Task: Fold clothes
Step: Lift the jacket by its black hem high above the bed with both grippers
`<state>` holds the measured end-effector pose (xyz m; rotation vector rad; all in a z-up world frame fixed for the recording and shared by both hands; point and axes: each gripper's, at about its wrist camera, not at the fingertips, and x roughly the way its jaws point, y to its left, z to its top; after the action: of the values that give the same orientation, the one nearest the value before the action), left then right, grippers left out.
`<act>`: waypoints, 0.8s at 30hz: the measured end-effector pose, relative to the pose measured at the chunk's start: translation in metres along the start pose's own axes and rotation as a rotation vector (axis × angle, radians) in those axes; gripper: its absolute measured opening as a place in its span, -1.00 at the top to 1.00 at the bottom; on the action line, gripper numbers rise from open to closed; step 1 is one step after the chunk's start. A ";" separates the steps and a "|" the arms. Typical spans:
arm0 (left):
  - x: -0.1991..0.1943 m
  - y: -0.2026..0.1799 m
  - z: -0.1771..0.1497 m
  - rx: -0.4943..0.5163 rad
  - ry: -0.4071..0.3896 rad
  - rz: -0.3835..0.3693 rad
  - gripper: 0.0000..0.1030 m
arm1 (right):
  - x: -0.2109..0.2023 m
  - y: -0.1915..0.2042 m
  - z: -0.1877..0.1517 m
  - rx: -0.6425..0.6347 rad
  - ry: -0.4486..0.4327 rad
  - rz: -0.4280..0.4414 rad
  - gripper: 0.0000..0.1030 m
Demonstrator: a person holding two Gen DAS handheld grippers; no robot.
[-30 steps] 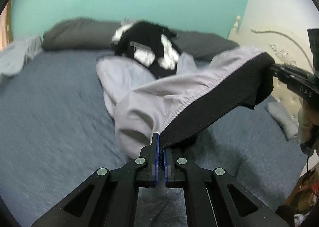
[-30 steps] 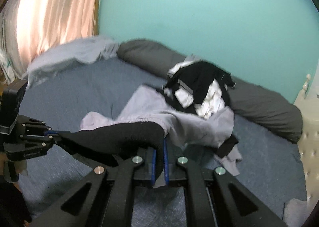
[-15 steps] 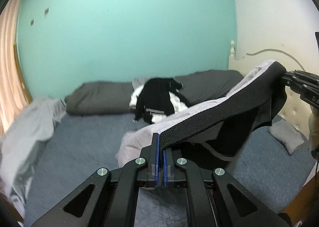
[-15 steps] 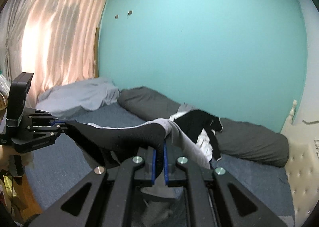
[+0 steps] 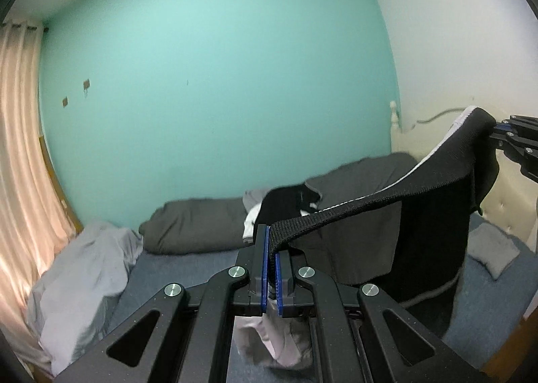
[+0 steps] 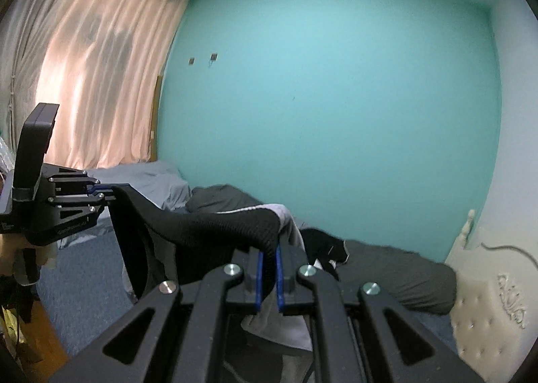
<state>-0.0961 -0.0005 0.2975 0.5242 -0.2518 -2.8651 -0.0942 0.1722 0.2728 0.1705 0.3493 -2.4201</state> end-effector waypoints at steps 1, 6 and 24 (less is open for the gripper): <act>-0.007 -0.001 0.007 0.007 -0.011 0.002 0.95 | -0.008 -0.001 0.007 -0.002 -0.012 -0.007 0.90; -0.036 -0.006 0.041 0.039 -0.055 0.024 0.95 | -0.039 -0.004 0.037 -0.016 -0.054 -0.042 0.90; -0.098 -0.027 0.060 0.028 -0.050 -0.071 0.95 | -0.107 -0.011 0.045 0.008 -0.054 -0.069 0.90</act>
<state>-0.0331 0.0567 0.3793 0.4758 -0.2878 -2.9511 -0.0211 0.2326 0.3409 0.0971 0.3262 -2.4891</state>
